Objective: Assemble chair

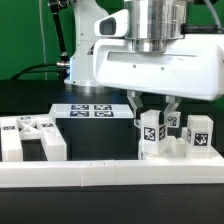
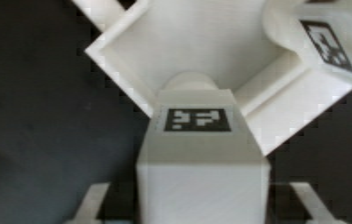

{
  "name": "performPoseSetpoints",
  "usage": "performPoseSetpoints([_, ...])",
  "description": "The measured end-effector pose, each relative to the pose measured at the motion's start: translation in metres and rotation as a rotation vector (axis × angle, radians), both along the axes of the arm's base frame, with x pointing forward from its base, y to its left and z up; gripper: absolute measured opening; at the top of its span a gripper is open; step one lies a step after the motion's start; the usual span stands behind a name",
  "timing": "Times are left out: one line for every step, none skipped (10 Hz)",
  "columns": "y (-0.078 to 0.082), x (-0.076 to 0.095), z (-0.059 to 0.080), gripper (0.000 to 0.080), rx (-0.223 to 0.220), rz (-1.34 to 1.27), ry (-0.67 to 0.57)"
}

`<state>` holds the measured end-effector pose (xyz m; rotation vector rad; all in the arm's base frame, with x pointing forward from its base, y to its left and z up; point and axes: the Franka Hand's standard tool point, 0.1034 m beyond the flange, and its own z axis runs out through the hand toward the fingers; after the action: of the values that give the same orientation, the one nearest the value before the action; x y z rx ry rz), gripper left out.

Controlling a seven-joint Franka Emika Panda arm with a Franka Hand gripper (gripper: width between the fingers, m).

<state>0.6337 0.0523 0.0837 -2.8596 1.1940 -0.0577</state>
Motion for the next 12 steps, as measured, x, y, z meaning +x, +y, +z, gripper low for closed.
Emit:
performPoseSetpoints([0.0007,-0.0003,-0.0002,0.0292,0.010,-0.145,0.005])
performPoseSetpoints([0.0015,-0.0002,-0.0004,0.0292,0.024,-0.262,0.007])
performPoseSetpoints([0.0020,-0.0002,-0.0006,0.0292,0.037,-0.371,0.011])
performPoseSetpoints([0.0017,-0.0001,-0.0006,0.0292,0.042,-0.441,0.015])
performPoseSetpoints([0.0024,-0.0001,-0.0008,0.0292,0.046,-0.522,0.018])
performPoseSetpoints([0.0031,-0.0001,-0.0008,0.0292,0.050,-0.607,0.021])
performPoseSetpoints([0.0032,0.0000,-0.0008,0.0292,0.055,-0.677,0.023])
performPoseSetpoints([0.0036,-0.0001,-0.0009,0.0292,0.060,-0.741,0.026])
performPoseSetpoints([0.0039,0.0000,-0.0008,0.0292,0.063,-0.784,0.027])
performPoseSetpoints([0.0039,0.0001,-0.0008,0.0292,0.063,-0.783,0.027])
performPoseSetpoints([0.0044,-0.0001,-0.0011,0.0386,0.063,-0.765,0.027])
performPoseSetpoints([0.0053,-0.0003,-0.0014,0.0386,0.061,-0.724,0.026])
